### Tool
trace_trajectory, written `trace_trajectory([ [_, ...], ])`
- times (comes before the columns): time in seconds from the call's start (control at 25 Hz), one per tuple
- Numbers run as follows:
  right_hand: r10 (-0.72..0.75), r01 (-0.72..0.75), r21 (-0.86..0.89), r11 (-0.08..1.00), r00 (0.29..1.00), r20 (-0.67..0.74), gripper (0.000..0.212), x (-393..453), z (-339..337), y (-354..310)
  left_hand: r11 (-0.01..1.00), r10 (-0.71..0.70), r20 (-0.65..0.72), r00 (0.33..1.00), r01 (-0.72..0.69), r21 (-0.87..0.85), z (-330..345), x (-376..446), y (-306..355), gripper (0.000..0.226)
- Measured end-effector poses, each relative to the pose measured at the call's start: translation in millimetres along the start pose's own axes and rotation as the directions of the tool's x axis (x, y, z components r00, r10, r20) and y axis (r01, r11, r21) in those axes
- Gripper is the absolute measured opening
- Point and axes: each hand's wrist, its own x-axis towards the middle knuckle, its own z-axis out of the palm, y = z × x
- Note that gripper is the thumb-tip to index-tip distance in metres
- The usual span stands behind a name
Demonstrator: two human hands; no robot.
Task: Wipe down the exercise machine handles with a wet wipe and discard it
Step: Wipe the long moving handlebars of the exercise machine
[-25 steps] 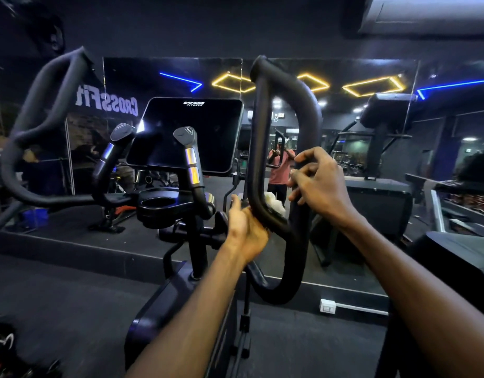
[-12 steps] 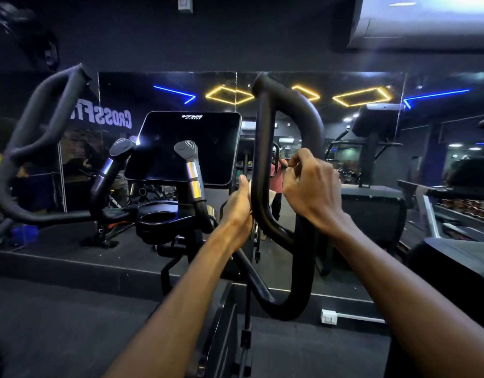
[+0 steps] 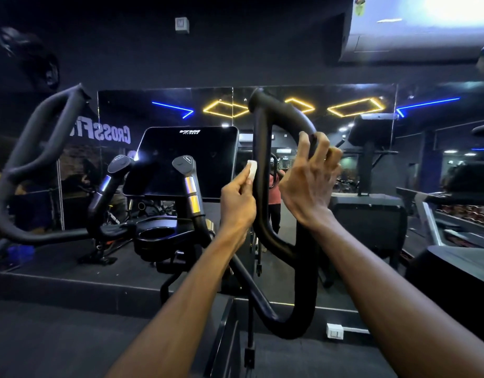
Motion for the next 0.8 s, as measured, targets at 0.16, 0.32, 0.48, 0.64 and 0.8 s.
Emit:
trace_trajectory([
  [0.16, -0.020, 0.021, -0.021, 1.000, 0.999, 0.027, 0.067, -4, 3, -1, 0.988, 0.082, -0.045, 0.996, -0.076, 0.137, 10, 5, 6, 0.038],
  [0.32, -0.004, 0.005, -0.017, 1.000, 0.999, 0.042, 0.063, -4, 2, 0, 0.972, 0.178, -0.093, 0.980, -0.160, 0.170, 20, 27, 29, 0.039],
  [0.48, 0.002, -0.002, 0.021, 1.000, 1.000, 0.030, 0.071, -3, -3, -1, 0.971, 0.182, -0.062, 0.981, -0.169, 0.170, 24, 37, 35, 0.031],
  [0.64, 0.001, -0.002, 0.033, 0.999, 1.000, 0.029, 0.070, -5, -3, 0, 0.986, 0.139, -0.093, 0.986, -0.129, 0.105, 29, 67, 59, 0.027],
  [0.8, -0.006, 0.006, 0.030, 1.000, 1.000, 0.024, 0.072, -5, -5, 0, 0.975, 0.141, 0.001, 0.990, -0.139, 0.172, 26, 72, 65, 0.036],
])
